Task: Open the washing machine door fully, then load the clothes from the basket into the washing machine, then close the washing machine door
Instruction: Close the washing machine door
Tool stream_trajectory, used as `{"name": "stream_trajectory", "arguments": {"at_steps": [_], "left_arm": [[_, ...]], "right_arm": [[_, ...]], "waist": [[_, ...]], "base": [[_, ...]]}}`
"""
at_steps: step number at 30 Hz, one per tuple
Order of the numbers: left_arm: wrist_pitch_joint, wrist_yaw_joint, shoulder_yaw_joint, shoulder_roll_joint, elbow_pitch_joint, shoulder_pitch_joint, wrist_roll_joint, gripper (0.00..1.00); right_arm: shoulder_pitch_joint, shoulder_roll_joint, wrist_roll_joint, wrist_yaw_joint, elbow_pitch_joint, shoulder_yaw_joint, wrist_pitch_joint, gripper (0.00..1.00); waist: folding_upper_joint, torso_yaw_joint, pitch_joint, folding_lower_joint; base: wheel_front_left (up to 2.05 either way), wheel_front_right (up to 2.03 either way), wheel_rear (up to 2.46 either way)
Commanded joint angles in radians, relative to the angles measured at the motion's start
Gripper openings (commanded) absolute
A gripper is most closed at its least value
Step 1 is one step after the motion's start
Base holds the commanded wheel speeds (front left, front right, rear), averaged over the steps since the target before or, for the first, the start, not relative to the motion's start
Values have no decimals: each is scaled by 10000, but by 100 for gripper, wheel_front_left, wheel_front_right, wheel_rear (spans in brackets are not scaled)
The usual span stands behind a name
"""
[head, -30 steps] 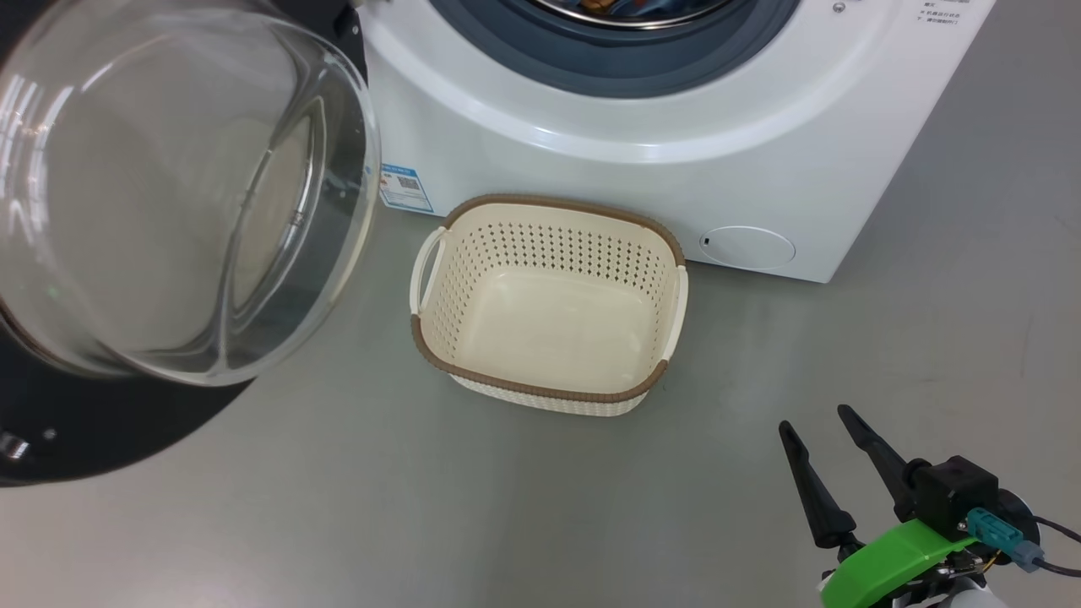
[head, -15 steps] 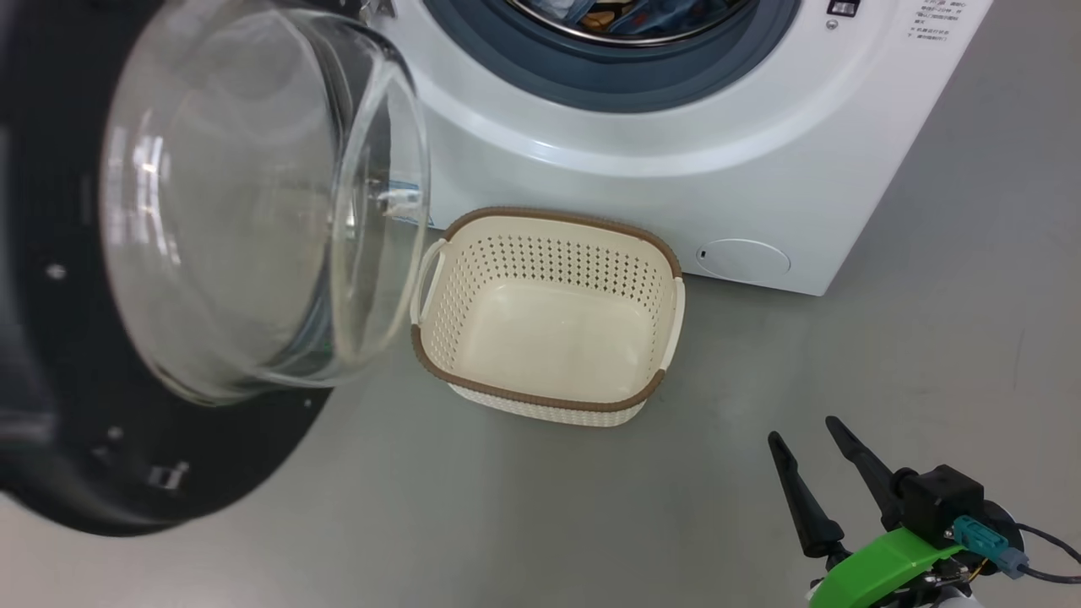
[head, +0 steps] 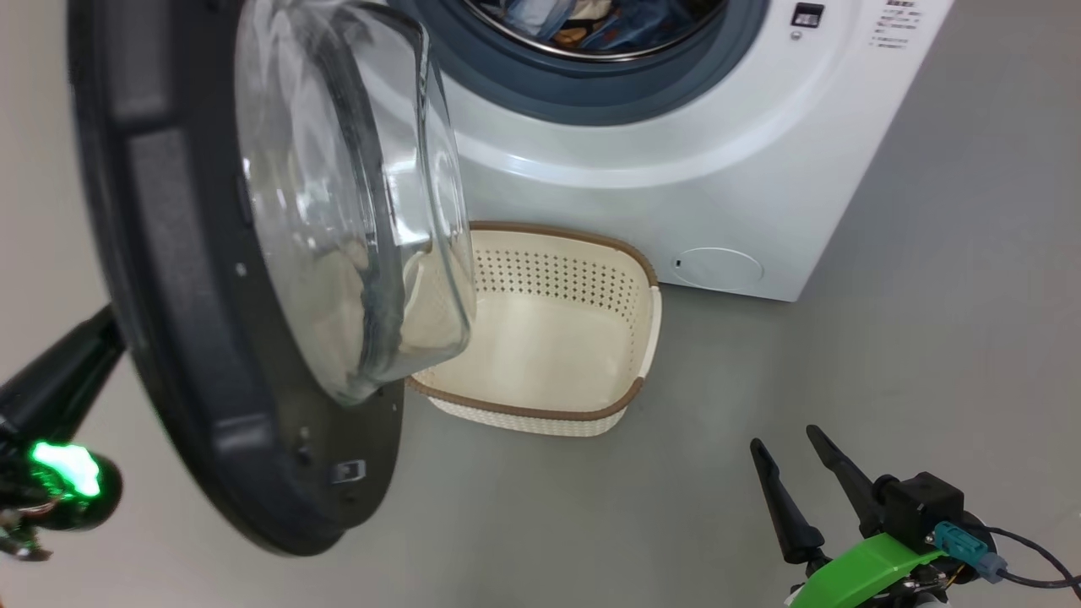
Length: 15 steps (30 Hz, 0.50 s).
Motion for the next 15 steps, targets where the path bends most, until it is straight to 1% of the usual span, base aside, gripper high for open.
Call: {"name": "stream_trajectory", "arguments": {"at_steps": [1, 4, 10, 15], "left_arm": [[140, 19, -32, 204, -510, -145, 15, 0], [-25, -36, -379, 60, -616, -224, 348, 0], [-532, -298, -849, -168, -295, -592, 883, 0], [-768, -395, -950, -265, -172, -895, 908, 0]], "right_arm": [[-274, 62, 46, 16, -124, 290, -141, 100], [-356, 127, 75, 16, -17, 318, -207, 100], [-499, 256, 134, 16, 183, 328, -314, 100], [-562, 309, 146, 16, 259, 275, -357, 100]], "waist": [[0, -253, -61, 0], [0, -547, -34, 0], [0, -1310, 97, 0], [0, -1878, 236, 0]], "base": [[0, 0, 0], [0, 0, 0], [0, 0, 0], [0, 0, 0]]}}
